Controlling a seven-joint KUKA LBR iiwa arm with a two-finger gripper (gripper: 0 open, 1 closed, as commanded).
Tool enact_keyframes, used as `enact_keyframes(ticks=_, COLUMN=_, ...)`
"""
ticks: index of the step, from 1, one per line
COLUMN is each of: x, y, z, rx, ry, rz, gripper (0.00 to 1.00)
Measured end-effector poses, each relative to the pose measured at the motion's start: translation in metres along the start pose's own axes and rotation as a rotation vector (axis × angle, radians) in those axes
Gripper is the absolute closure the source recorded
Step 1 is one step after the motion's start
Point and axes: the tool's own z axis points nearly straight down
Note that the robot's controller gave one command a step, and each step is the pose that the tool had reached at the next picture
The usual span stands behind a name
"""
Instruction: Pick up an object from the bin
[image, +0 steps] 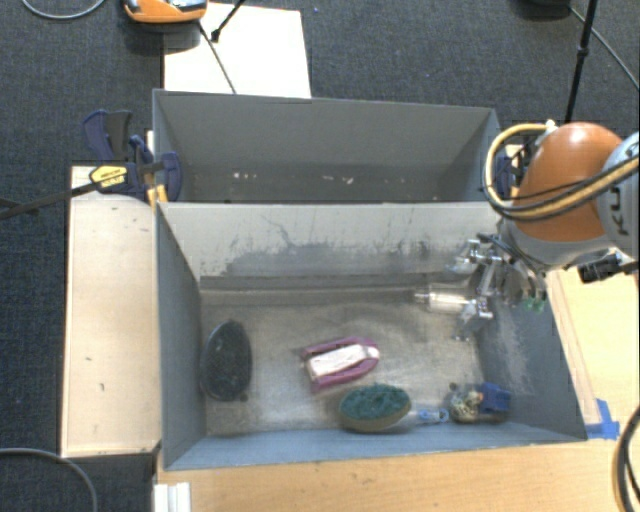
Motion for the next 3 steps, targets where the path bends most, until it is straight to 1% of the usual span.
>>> enact_keyframes(ticks=1, x=-0.008, y=-0.023, z=0.065, rx=0.004, ry=-0.010, rz=-0.184, gripper=0.00)
enact_keyframes(ticks=2, x=-0.009, y=-0.022, z=0.064, rx=0.004, ry=-0.015, rz=-0.189, gripper=1.00)
enact_keyframes(ticks=3, x=-0.001, y=-0.001, z=-0.118, rx=0.005, ry=-0.015, rz=-0.406, gripper=1.00)
